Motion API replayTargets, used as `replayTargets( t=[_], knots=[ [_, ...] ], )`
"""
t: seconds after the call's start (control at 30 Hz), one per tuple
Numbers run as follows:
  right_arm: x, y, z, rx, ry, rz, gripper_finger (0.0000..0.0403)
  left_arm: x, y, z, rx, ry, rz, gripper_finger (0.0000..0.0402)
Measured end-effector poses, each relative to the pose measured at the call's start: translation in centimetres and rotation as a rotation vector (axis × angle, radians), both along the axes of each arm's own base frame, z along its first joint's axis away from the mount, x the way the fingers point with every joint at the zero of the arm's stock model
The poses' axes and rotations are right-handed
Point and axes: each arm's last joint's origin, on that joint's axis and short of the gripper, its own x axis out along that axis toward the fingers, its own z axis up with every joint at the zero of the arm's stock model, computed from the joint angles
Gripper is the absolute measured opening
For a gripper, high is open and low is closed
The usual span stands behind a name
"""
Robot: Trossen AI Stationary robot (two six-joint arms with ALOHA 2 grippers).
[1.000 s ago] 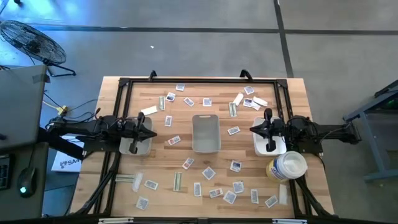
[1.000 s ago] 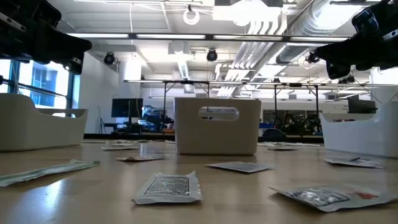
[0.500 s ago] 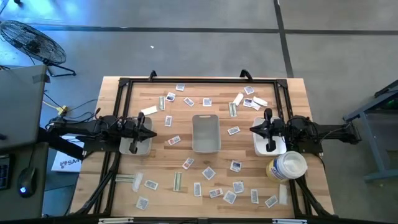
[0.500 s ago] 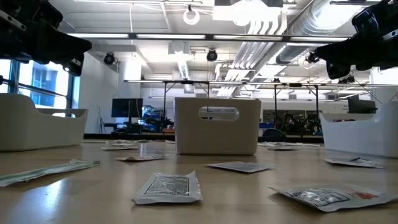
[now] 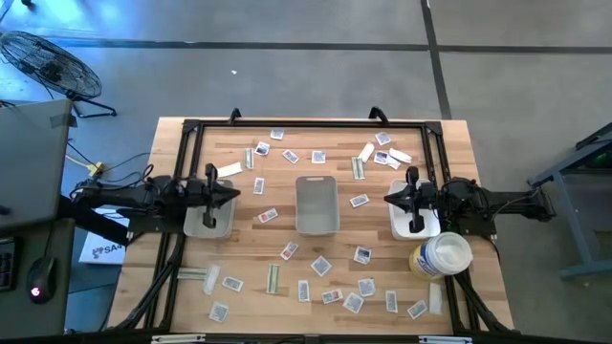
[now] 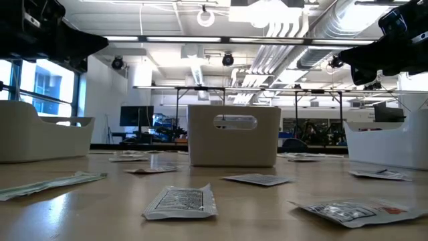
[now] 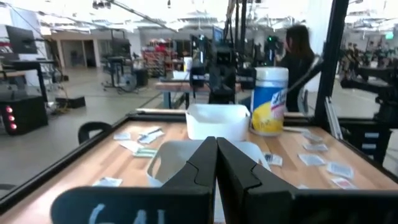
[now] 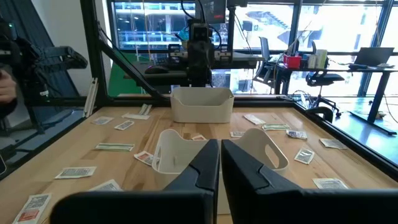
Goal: Pick & Place First Aid Supplies
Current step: Put the ointment pack into the right gray bin
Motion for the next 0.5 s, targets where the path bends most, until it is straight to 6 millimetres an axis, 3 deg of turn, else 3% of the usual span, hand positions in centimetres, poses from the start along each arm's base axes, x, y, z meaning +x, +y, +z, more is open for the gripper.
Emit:
replayTargets(
  t=[0.2,0.5],
  knots=[
    [0.0,0.0,0.0,0.0,0.0,0.0,0.0012,0.6,0.1,0.7,-0.033,-0.053,0.044,0.0009],
    [0.0,0.0,0.0,0.0,0.0,0.0,0.0012,3.2,0.0,1.1,-0.025,0.129,0.117,0.0093]
  ],
)
